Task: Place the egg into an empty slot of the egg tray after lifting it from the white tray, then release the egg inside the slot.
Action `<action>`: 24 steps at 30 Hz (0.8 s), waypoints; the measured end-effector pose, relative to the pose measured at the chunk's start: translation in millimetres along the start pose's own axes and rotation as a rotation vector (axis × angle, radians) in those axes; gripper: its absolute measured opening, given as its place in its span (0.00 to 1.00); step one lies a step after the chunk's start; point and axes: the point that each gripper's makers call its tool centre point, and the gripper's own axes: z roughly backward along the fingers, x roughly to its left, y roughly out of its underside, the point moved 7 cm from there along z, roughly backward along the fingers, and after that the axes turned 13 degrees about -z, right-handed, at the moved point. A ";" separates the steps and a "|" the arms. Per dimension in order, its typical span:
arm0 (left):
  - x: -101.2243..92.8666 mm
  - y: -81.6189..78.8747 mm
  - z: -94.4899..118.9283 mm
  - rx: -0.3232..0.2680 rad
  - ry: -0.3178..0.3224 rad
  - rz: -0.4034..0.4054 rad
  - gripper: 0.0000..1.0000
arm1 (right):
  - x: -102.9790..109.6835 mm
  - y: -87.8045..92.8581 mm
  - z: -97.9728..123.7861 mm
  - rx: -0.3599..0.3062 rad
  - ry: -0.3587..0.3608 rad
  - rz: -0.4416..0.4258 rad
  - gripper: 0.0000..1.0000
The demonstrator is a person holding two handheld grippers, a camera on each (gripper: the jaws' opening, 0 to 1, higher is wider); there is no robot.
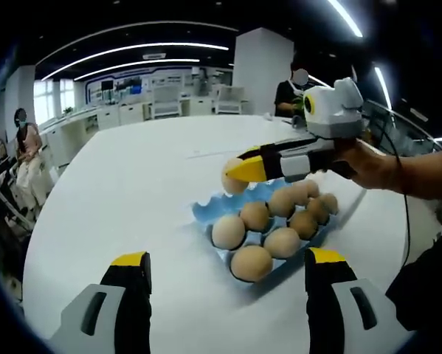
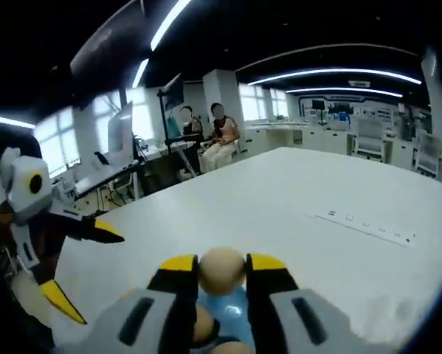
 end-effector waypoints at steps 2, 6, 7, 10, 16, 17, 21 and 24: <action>0.3 0.4 -0.3 0.002 0.001 0.001 0.86 | 2.4 1.7 -4.6 0.011 -0.007 0.006 0.24; 0.7 0.7 -0.5 0.001 0.002 0.004 0.86 | 7.8 5.7 -14.8 0.033 -0.026 0.013 0.24; 0.7 0.9 -0.5 0.002 0.002 0.004 0.86 | 9.1 6.4 -16.6 0.037 -0.030 0.016 0.24; 1.2 1.2 0.0 0.003 0.001 0.006 0.86 | 12.9 8.8 -24.5 0.051 -0.046 0.023 0.24; 2.5 1.4 1.9 0.003 -0.005 0.009 0.86 | 13.3 18.9 -36.7 0.100 -0.044 0.010 0.25; 2.8 1.8 2.0 0.004 -0.006 0.009 0.86 | 12.7 19.9 -37.6 0.104 -0.043 0.003 0.25; 3.2 3.1 2.7 0.006 -0.008 0.013 0.86 | 12.8 22.3 -39.9 0.115 -0.041 0.009 0.25; 3.1 3.9 3.1 0.009 -0.008 0.014 0.86 | 11.6 25.1 -42.7 0.133 -0.037 0.009 0.25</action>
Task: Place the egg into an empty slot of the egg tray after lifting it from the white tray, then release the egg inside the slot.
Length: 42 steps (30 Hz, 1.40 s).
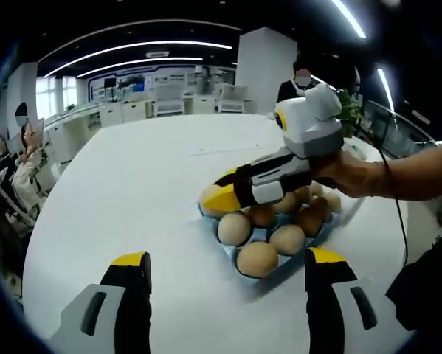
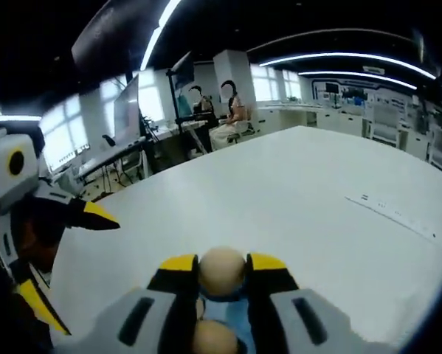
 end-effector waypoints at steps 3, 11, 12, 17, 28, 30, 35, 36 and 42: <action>0.7 0.3 0.5 0.000 -0.004 0.003 0.86 | -1.7 3.3 -2.2 0.019 0.000 -0.008 0.25; 0.4 0.2 -0.1 0.003 -0.007 0.002 0.86 | -4.0 2.2 -4.0 0.043 -0.010 0.007 0.25; -0.3 -0.7 -0.5 0.001 -0.005 0.001 0.86 | -4.1 2.3 -4.1 0.042 -0.012 0.006 0.25; -1.7 -1.6 -0.9 0.001 -0.004 -0.004 0.86 | -4.2 2.6 -3.5 0.039 -0.022 0.009 0.26; -2.6 -2.3 0.9 0.003 -0.007 -0.006 0.86 | -7.6 2.1 11.0 0.015 -0.015 0.031 0.25; -3.5 -3.1 0.0 0.001 -0.005 -0.007 0.86 | -9.0 -1.3 23.7 -0.056 -0.022 -0.019 0.25; -7.6 -4.7 -4.5 0.000 0.010 -0.015 0.86 | -26.7 -3.8 60.2 -0.179 0.010 -0.142 0.25; -8.0 -5.2 -5.4 -0.002 0.014 -0.017 0.86 | -31.9 -6.9 70.7 -0.235 0.007 -0.163 0.25; -9.6 -6.6 -7.6 -0.007 0.026 -0.023 0.86 | -66.5 -17.8 129.2 -0.513 0.017 -0.463 0.31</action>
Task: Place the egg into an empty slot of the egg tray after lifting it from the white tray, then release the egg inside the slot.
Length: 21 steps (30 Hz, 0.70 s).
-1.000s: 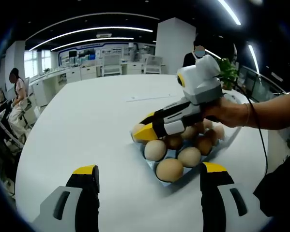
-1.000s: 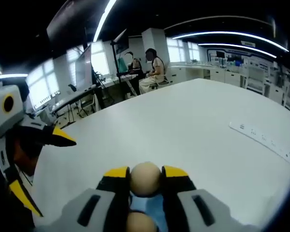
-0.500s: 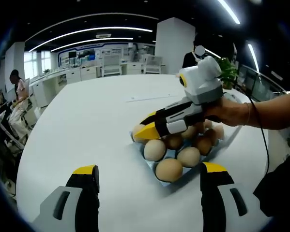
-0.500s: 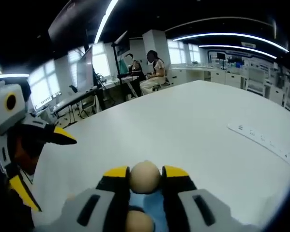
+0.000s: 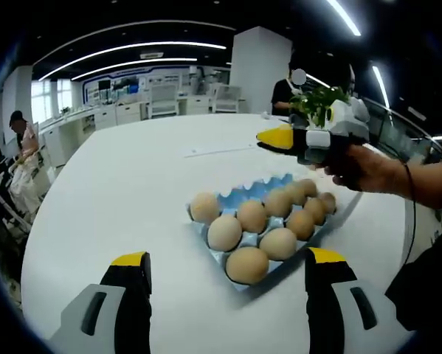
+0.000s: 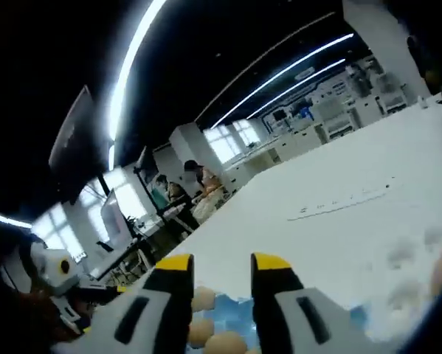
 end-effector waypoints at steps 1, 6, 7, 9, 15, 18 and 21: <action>0.0 -0.2 0.0 -0.002 0.001 0.001 0.86 | -5.1 -2.6 6.3 -0.003 0.031 0.034 0.31; 0.2 0.3 -0.4 -0.003 0.006 0.000 0.86 | -36.2 -16.9 45.7 -0.017 0.197 0.120 0.29; 0.2 0.2 -0.3 -0.004 0.006 -0.001 0.86 | -40.4 -19.5 52.1 -0.032 0.222 0.134 0.29; 0.4 0.3 -0.2 -0.003 0.007 -0.001 0.86 | -52.9 -24.8 68.3 -0.044 0.293 0.155 0.29; 0.6 0.8 -1.1 0.000 0.011 -0.004 0.86 | -78.4 -39.2 101.7 -0.087 0.440 0.194 0.29; -1.3 -0.9 -1.4 -0.002 0.014 -0.005 0.86 | -89.7 -39.0 108.7 -0.060 0.488 0.226 0.29; -2.7 -2.6 -1.9 -0.002 0.016 -0.006 0.86 | -98.7 -36.3 108.0 -0.028 0.518 0.256 0.28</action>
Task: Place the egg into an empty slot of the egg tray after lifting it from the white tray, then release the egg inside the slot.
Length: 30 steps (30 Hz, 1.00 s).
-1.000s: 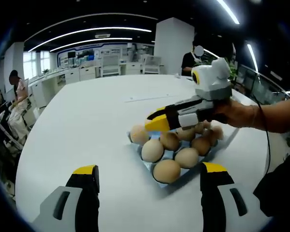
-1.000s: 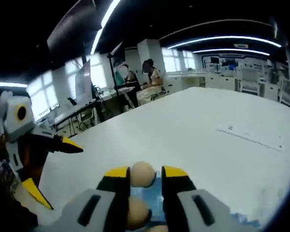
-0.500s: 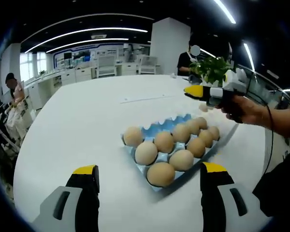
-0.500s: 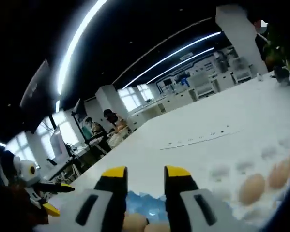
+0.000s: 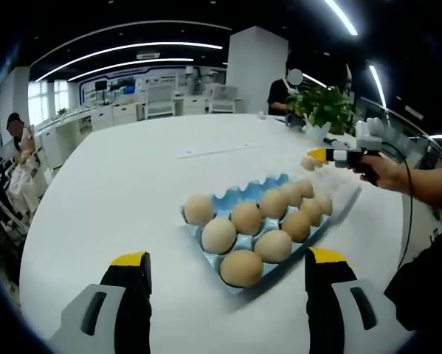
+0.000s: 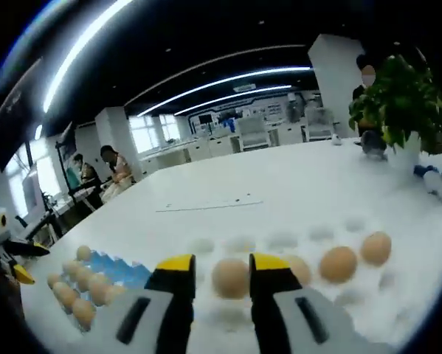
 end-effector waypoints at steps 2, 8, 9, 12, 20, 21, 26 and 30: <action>-0.6 -0.7 0.4 -0.001 0.001 -0.002 0.85 | -3.4 3.1 -2.0 0.026 0.023 0.033 0.28; 0.8 0.8 2.5 0.005 -0.007 0.001 0.86 | -2.4 13.2 -11.8 0.083 0.018 0.149 0.29; 1.0 1.1 2.9 0.006 -0.008 0.002 0.86 | -1.6 14.5 -12.4 0.096 -0.001 0.225 0.29; 1.5 1.6 3.5 0.008 -0.012 0.001 0.86 | 0.7 14.6 -14.9 0.117 -0.003 0.372 0.29; 2.2 2.2 4.2 0.008 -0.014 0.003 0.86 | -8.5 10.5 -15.4 0.132 0.025 0.262 0.25; 2.4 2.3 4.5 0.008 -0.016 0.004 0.86 | -6.7 10.6 -14.9 0.131 0.022 0.270 0.25; 3.0 2.9 5.9 0.007 -0.021 0.008 0.86 | 0.3 2.3 -9.4 0.088 0.016 0.268 0.25; 2.7 3.1 6.0 0.008 -0.022 0.007 0.86 | 5.4 -4.2 -9.4 0.067 -0.002 0.260 0.25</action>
